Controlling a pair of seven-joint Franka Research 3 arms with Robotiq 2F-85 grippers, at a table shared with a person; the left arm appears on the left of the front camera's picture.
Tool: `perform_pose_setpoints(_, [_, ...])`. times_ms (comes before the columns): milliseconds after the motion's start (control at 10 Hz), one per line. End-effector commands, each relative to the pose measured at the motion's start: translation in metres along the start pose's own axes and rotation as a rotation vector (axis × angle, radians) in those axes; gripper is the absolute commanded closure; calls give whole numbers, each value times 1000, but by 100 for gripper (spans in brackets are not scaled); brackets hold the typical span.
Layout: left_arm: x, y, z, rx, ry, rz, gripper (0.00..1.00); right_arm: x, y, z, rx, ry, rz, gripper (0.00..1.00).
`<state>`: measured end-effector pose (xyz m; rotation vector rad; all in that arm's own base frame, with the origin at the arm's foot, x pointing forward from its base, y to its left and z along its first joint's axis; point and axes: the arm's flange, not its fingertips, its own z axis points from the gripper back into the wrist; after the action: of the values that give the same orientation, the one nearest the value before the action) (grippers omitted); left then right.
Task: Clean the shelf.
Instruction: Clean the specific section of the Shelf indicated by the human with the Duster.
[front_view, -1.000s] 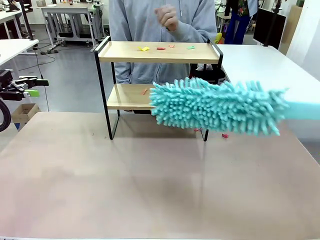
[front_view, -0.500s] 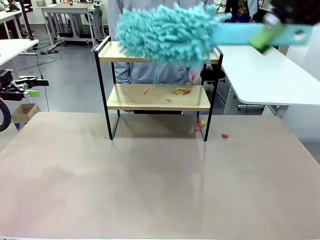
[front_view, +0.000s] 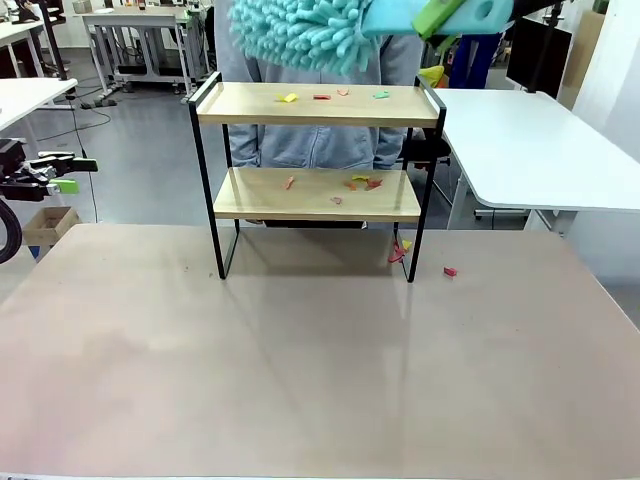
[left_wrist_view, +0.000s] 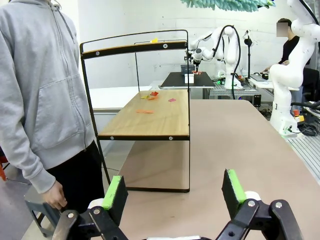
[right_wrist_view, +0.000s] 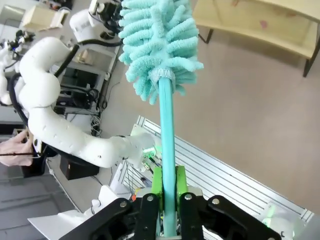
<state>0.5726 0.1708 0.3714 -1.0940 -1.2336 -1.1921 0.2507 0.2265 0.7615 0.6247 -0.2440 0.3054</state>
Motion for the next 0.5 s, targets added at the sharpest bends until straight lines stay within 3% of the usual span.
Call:
perform_pose_setpoints(0, [3,-1,0,1,-1,-7,0,-9,-3,7,-9,10,19,87])
perform_pose_setpoints(300, [3,-1,0,1,-1,-7,0,-7,1,4,-7,15,10,87])
perform_pose_setpoints(400, [3,-1,0,1,-1,-7,0,21,28,-10,-27,-61,-55,87])
